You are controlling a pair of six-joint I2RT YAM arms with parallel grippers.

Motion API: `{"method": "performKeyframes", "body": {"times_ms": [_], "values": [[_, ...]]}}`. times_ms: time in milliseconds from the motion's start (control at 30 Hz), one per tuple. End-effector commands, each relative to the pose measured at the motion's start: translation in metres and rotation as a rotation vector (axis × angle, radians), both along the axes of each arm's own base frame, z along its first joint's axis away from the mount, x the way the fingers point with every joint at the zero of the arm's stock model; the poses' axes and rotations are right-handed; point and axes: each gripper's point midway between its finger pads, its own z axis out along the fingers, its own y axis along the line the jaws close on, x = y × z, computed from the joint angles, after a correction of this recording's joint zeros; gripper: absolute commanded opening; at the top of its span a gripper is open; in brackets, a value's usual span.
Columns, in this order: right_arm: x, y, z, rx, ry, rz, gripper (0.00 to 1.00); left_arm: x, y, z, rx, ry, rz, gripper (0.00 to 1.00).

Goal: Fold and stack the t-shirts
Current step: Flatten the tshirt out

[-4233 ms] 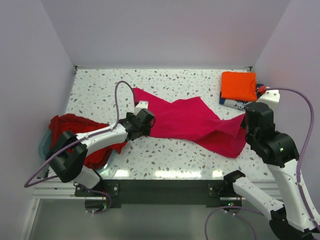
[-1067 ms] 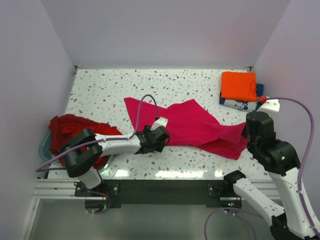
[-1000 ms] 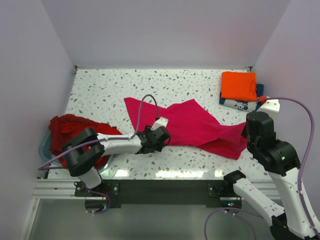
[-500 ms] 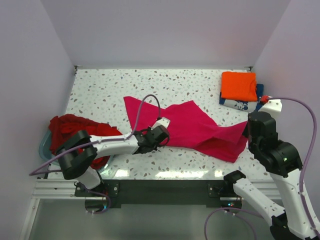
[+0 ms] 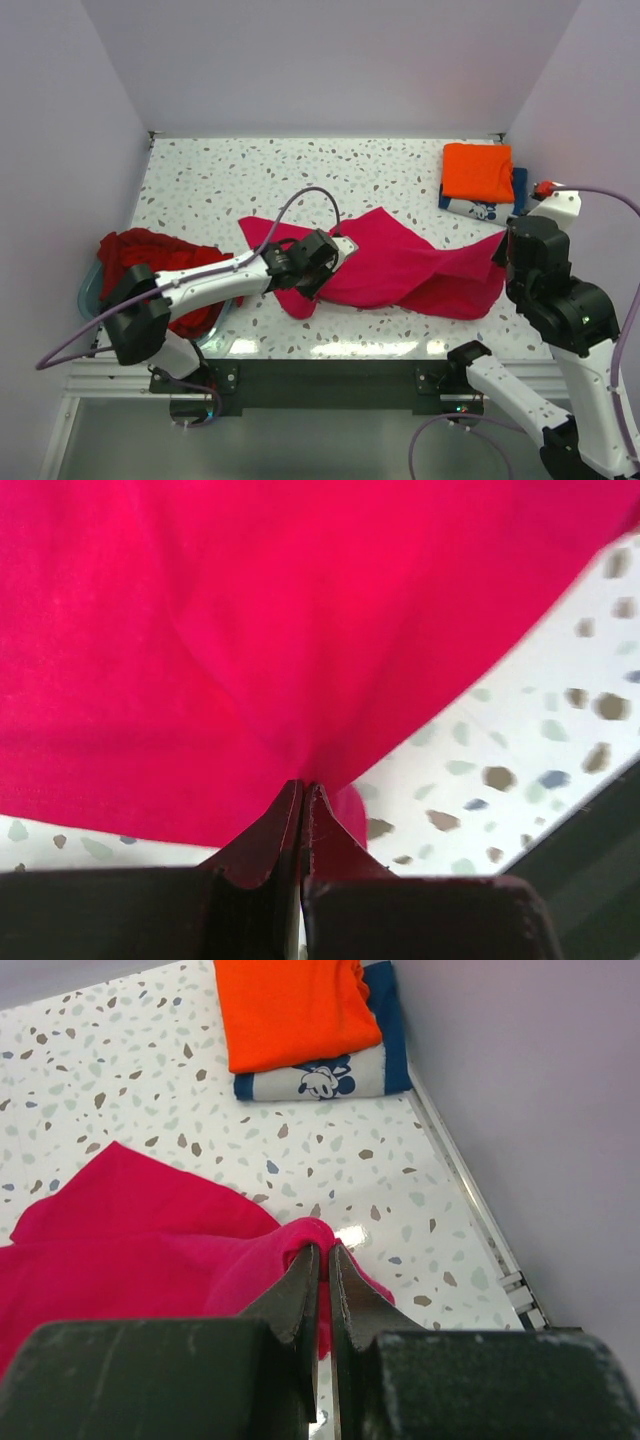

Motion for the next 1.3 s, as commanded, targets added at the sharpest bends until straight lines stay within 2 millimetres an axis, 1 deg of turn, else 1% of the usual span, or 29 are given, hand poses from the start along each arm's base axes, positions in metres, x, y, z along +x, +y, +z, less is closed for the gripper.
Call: {"method": "performKeyframes", "body": {"times_ms": [0, 33, 100, 133, 167, 200, 233, 300, 333, 367, 400, 433, 467, 500, 567, 600, 633, 667, 700, 767, 800, 833, 867, 933, 967, 1067, 1100, 1233, 1267], "values": [[0.007, 0.001, 0.011, 0.000, -0.022, -0.005, 0.00, 0.030, 0.017, -0.023, 0.108, 0.042, -0.018, 0.00], [0.008, 0.002, 0.012, 0.006, -0.025, -0.002, 0.00, 0.049, 0.024, -0.032, 0.172, 0.011, 0.030, 0.00], [0.009, 0.004, 0.012, 0.007, -0.022, 0.005, 0.00, 0.077, 0.040, -0.035, 0.252, -0.046, 0.127, 0.00], [0.009, 0.003, 0.011, 0.006, -0.021, 0.002, 0.00, 0.101, 0.051, -0.023, 0.314, -0.146, 0.214, 0.07], [0.009, 0.003, 0.010, 0.002, -0.018, 0.000, 0.00, 0.112, 0.057, -0.024, 0.357, -0.180, 0.262, 0.10], [0.007, 0.002, 0.009, 0.001, -0.015, 0.000, 0.00, 0.124, 0.057, -0.012, 0.357, -0.232, 0.318, 0.12], [0.008, 0.002, 0.007, 0.000, -0.011, 0.000, 0.00, 0.133, 0.064, -0.003, 0.386, -0.285, 0.371, 0.19], [0.006, 0.002, 0.004, -0.002, -0.007, 0.003, 0.00, 0.136, 0.063, 0.011, 0.370, -0.336, 0.446, 0.31], [0.006, 0.002, 0.001, -0.006, 0.001, 0.002, 0.00, 0.135, 0.063, 0.020, 0.361, -0.364, 0.465, 0.66], [0.005, 0.002, 0.000, -0.006, 0.000, 0.002, 0.00, 0.131, 0.059, 0.023, 0.344, -0.376, 0.468, 0.90], [0.005, 0.001, -0.001, -0.008, 0.003, 0.001, 0.00, 0.121, 0.049, 0.024, 0.329, -0.394, 0.442, 0.95], [0.005, 0.002, -0.004, -0.005, 0.006, 0.002, 0.00, 0.115, 0.051, 0.024, 0.324, -0.421, 0.450, 0.96], [0.005, 0.002, -0.004, -0.004, 0.005, 0.004, 0.00, 0.105, 0.044, 0.022, 0.300, -0.423, 0.454, 0.96], [0.006, 0.003, -0.006, -0.001, 0.007, 0.007, 0.00, 0.096, 0.048, 0.014, 0.310, -0.419, 0.456, 0.96], [0.006, 0.004, -0.007, 0.002, 0.008, 0.009, 0.00, 0.082, 0.048, 0.014, 0.267, -0.423, 0.507, 0.91], [0.006, 0.004, -0.008, 0.003, 0.009, 0.008, 0.00, 0.072, 0.056, 0.006, 0.287, -0.409, 0.516, 0.89], [0.006, 0.005, -0.009, 0.003, 0.012, 0.012, 0.00, 0.064, 0.055, 0.009, 0.246, -0.395, 0.529, 0.86], [0.005, 0.004, -0.009, 0.006, 0.009, 0.010, 0.00, 0.052, 0.049, 0.006, 0.199, -0.372, 0.543, 0.85], [0.005, 0.004, -0.010, 0.007, 0.010, 0.012, 0.00, 0.040, 0.050, -0.001, 0.184, -0.348, 0.536, 0.84], [0.004, 0.004, -0.011, 0.009, 0.008, 0.010, 0.00, 0.017, 0.035, 0.004, 0.074, -0.307, 0.540, 0.81], [0.003, 0.004, -0.013, 0.009, 0.012, 0.010, 0.00, 0.007, 0.038, 0.002, 0.069, -0.295, 0.540, 0.80], [0.004, 0.004, -0.014, 0.011, 0.012, 0.010, 0.00, -0.001, 0.034, 0.008, 0.029, -0.288, 0.537, 0.79], [0.003, 0.004, -0.014, 0.010, 0.013, 0.010, 0.00, -0.016, 0.026, 0.010, -0.010, -0.276, 0.528, 0.79], [0.002, 0.003, -0.018, 0.007, 0.022, 0.008, 0.00, -0.031, 0.021, 0.015, -0.056, -0.257, 0.513, 0.78], [0.002, 0.003, -0.018, 0.010, 0.021, 0.008, 0.00, -0.042, 0.012, 0.015, -0.091, -0.239, 0.490, 0.78], [0.002, 0.005, -0.021, 0.018, 0.025, 0.010, 0.00, -0.060, 0.002, 0.009, -0.133, -0.176, 0.457, 0.77], [0.002, 0.005, -0.021, 0.018, 0.025, 0.010, 0.00, -0.065, 0.002, 0.000, -0.130, -0.153, 0.445, 0.77], [0.003, 0.005, -0.018, 0.019, 0.019, 0.011, 0.00, -0.069, 0.007, -0.027, -0.061, -0.137, 0.435, 0.75], [0.003, 0.005, -0.017, 0.018, 0.020, 0.011, 0.00, -0.069, 0.008, -0.029, -0.044, -0.144, 0.435, 0.75]]}}
